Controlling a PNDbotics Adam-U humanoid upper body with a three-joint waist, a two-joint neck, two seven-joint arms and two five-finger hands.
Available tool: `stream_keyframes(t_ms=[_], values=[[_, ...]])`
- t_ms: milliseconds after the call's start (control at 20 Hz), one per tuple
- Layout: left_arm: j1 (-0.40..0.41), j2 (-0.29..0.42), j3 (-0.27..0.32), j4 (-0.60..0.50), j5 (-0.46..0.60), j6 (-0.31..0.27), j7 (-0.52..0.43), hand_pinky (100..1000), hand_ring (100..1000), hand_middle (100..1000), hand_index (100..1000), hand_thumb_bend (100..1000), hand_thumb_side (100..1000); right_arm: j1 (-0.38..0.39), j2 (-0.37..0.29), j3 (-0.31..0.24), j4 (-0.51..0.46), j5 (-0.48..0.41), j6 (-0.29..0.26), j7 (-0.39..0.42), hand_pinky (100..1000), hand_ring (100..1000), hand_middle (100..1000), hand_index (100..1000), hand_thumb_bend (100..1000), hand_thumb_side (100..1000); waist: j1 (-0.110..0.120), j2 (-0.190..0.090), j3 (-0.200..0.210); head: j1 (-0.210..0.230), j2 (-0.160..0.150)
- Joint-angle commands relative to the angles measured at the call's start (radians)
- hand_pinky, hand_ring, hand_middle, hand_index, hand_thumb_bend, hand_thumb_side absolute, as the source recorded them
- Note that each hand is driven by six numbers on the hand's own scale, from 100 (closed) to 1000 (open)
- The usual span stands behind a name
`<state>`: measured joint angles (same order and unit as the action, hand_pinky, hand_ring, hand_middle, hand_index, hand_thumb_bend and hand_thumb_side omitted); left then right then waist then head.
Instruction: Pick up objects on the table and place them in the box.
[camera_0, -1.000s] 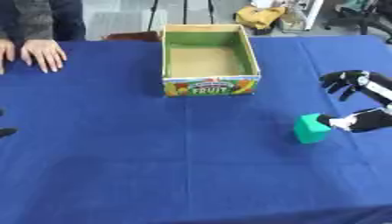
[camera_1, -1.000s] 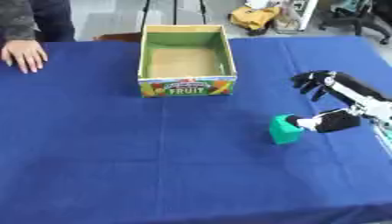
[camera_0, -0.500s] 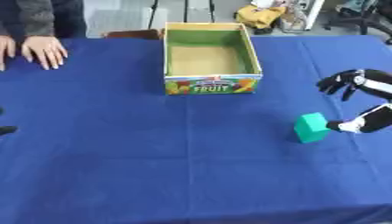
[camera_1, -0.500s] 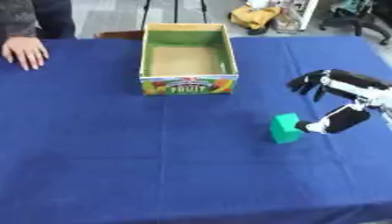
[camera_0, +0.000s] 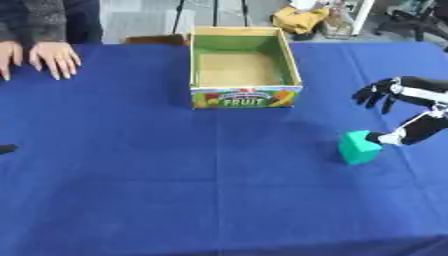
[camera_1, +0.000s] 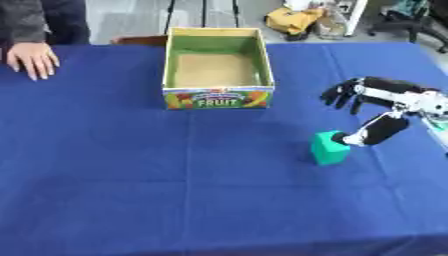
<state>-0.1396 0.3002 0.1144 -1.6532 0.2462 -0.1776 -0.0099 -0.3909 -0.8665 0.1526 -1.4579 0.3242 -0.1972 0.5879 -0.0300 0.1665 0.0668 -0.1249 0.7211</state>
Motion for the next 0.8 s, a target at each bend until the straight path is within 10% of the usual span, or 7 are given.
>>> stream_keyframes(t_ms=[50,800], values=[[-0.006,0.024,0.002,-0.014,-0.001,-0.002,-0.003,666,866,744,764,576,730,-0.017,-0.029,0.003,0.010,0.007,-0.011,0.014,631,778,786,909,391,172,0.001,-0.012,0.000,-0.002,0.009],[-0.007,0.025,0.002,-0.014,-0.001,-0.003,-0.006,666,866,745,764,574,731,-0.003,-0.030,0.041,0.026,0.021,-0.027,0.069,639,790,796,912,385,182,0.000,-0.012,-0.004,-0.004,0.010]])
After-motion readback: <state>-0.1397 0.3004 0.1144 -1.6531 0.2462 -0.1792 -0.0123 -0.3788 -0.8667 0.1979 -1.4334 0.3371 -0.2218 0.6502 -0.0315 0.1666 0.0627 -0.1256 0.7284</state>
